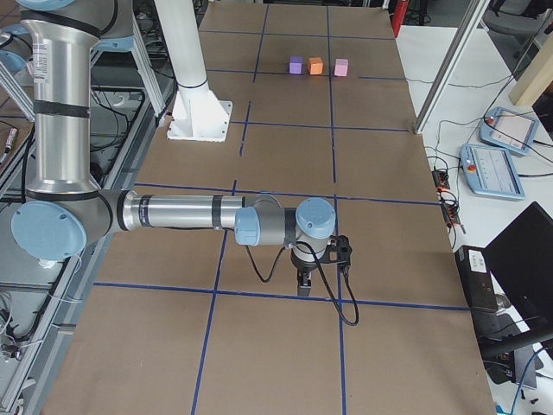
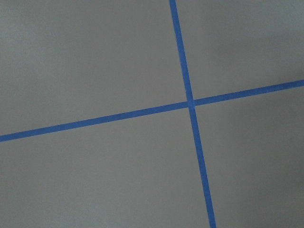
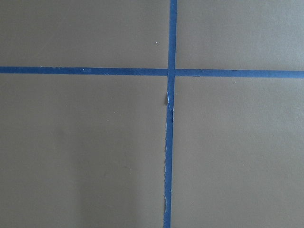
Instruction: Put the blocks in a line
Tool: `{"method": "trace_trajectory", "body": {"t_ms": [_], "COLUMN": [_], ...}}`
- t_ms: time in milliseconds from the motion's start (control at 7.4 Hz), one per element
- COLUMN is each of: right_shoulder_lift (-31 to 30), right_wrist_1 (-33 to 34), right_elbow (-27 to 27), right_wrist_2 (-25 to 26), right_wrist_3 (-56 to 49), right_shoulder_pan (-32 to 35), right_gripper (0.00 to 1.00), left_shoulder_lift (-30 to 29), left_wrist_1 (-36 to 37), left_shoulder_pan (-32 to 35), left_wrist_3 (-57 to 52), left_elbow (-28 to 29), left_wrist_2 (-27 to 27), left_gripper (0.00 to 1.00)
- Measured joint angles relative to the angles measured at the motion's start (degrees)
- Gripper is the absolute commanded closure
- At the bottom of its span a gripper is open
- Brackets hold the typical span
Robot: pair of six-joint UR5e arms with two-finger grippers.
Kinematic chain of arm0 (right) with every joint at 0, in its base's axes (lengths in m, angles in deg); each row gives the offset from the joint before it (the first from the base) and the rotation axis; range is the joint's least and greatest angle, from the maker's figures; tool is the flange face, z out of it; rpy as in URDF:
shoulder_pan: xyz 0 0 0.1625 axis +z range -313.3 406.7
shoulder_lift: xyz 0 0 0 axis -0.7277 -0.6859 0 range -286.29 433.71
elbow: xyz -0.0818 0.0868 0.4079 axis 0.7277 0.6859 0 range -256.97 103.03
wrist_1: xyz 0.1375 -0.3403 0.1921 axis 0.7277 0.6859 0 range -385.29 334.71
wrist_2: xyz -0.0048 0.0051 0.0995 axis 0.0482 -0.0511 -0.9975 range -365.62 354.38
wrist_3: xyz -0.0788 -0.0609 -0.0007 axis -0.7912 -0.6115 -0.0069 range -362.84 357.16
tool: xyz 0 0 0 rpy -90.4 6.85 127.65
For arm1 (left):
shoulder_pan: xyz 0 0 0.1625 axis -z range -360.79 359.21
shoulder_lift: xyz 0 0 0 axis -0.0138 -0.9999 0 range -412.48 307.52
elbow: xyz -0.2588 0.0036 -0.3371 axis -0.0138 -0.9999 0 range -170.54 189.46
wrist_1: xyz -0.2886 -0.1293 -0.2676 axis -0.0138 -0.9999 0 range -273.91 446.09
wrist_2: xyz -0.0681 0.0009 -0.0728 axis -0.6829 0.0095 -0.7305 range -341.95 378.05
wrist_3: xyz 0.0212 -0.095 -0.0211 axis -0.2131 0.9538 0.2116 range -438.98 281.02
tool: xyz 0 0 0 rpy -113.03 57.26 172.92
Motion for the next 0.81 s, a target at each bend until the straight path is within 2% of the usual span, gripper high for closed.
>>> {"method": "trace_trajectory", "body": {"t_ms": [811], "right_shoulder_lift": [0.00], "right_wrist_1": [0.00], "right_elbow": [0.02], "right_wrist_2": [0.00], "right_wrist_3": [0.00], "right_shoulder_pan": [0.06], "right_gripper": [0.00], "left_shoulder_lift": [-0.02], "left_wrist_1": [0.00], "left_shoulder_pan": [0.00], "left_wrist_3": [0.00], "left_elbow": [-0.59], "left_wrist_2": [0.03], "left_gripper": [0.00]}}
